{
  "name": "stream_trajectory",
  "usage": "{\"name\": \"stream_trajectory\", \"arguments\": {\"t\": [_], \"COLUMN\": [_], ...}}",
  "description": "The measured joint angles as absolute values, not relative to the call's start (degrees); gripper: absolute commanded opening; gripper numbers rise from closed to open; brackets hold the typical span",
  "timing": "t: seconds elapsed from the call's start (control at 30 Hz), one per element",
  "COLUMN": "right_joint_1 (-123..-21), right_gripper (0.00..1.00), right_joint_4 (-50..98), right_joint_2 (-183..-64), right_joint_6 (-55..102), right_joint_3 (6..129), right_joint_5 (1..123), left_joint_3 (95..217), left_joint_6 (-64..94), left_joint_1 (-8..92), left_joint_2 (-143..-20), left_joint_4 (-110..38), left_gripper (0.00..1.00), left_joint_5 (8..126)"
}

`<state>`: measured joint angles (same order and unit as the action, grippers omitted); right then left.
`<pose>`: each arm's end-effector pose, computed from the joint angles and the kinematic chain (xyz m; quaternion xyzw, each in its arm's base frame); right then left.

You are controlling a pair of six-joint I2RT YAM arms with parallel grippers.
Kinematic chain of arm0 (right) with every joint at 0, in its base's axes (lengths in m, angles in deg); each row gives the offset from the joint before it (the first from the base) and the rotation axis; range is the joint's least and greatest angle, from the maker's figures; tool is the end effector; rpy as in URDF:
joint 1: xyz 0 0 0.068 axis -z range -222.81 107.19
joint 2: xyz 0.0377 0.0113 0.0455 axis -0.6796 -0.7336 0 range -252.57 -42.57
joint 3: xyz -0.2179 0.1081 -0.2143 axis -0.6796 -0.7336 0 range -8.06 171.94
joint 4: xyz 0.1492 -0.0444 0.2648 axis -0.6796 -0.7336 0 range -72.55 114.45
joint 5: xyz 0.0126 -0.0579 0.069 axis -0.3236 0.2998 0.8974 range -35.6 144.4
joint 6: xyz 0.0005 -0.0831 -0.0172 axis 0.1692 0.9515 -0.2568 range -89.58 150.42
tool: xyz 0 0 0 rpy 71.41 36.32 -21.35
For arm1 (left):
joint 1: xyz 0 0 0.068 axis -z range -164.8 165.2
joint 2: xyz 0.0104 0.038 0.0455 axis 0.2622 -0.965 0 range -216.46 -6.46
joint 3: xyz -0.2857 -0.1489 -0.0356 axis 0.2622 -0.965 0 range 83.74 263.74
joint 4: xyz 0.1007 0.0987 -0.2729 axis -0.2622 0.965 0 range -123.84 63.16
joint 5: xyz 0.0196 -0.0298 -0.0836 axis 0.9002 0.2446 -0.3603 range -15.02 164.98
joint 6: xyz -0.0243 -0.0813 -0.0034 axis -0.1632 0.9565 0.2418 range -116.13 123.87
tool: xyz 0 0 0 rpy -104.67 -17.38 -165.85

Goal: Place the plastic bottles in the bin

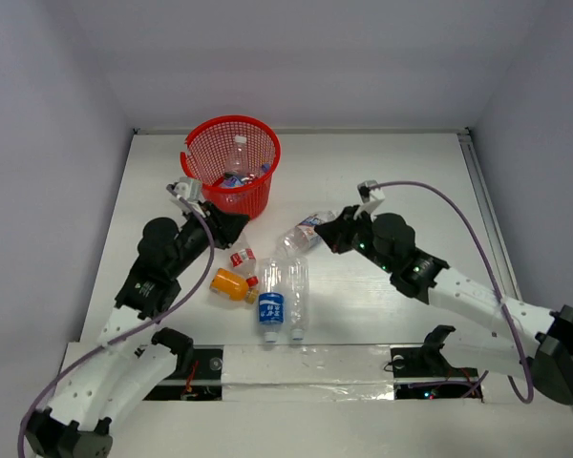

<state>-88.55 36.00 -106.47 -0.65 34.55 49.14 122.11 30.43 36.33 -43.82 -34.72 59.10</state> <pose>0.2295 0.2258 0.3223 -0.0682 0.7613 0.3725 0.5263 0.1849 -0.0933 0.3756 0.0666 0.6926 -0.3756 0.6122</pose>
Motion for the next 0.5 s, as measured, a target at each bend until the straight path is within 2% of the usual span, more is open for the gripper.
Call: {"name": "stream_trajectory", "arguments": {"t": [0.1,0.17,0.3,0.4,0.43,0.5], "right_joint_1": [-88.5,-88.5,-88.5,-88.5,-88.5,-88.5], "right_gripper": [0.06,0.07,0.11,0.27,0.38,0.50], "right_joint_4": [35.5,35.1,33.4,32.4,32.2,31.9], "right_joint_2": [-99.8,-95.7,-88.5,-84.1,-82.6,-80.5], "right_joint_6": [-3.0,-4.4,-6.9,-8.2,-8.6,-9.6], "right_joint_3": [27.7,24.2,19.9,17.8,16.7,14.8], "right_joint_5": [49.9,50.4,50.6,51.0,51.5,52.3], "left_joint_3": [122.1,122.5,127.0,131.5,132.9,135.9], "left_joint_6": [31.3,31.3,29.2,27.3,26.4,24.5], "left_joint_1": [44.9,53.1,63.2,63.5,63.5,63.4], "left_joint_2": [-47.8,-51.3,-63.8,-73.5,-76.4,-82.1], "left_joint_4": [-36.2,-37.0,-37.3,-37.8,-38.0,-38.3], "left_gripper": [0.12,0.16,0.61,0.73,0.74,0.80], "left_joint_5": [64.5,70.5,81.1,84.9,85.4,86.3]}}
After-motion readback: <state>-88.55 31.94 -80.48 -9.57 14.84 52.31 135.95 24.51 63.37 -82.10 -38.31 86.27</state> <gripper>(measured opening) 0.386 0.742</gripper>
